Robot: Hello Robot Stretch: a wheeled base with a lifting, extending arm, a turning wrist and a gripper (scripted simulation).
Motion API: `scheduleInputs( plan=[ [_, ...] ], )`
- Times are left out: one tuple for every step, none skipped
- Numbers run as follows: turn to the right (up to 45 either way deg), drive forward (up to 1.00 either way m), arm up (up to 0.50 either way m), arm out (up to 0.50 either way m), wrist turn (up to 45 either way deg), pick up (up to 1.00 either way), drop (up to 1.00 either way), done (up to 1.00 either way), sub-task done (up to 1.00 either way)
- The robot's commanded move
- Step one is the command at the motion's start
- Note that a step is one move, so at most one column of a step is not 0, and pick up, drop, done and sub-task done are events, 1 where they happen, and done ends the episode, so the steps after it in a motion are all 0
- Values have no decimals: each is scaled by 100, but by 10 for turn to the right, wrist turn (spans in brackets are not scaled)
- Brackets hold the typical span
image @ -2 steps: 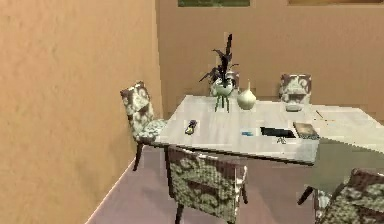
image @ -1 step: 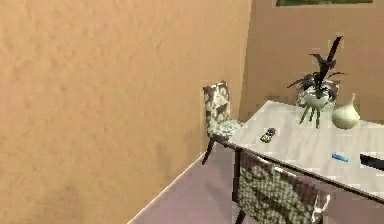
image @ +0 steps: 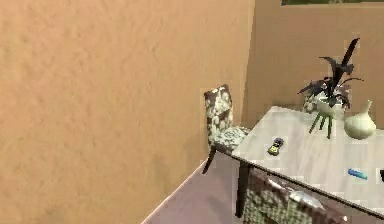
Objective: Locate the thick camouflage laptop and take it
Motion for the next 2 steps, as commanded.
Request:
scheduleInputs(
  plan=[
    [-450,0,0,0,0,0,0,0,0],
    [-60,0,0,0,0,0,0,0,0]
  ],
)
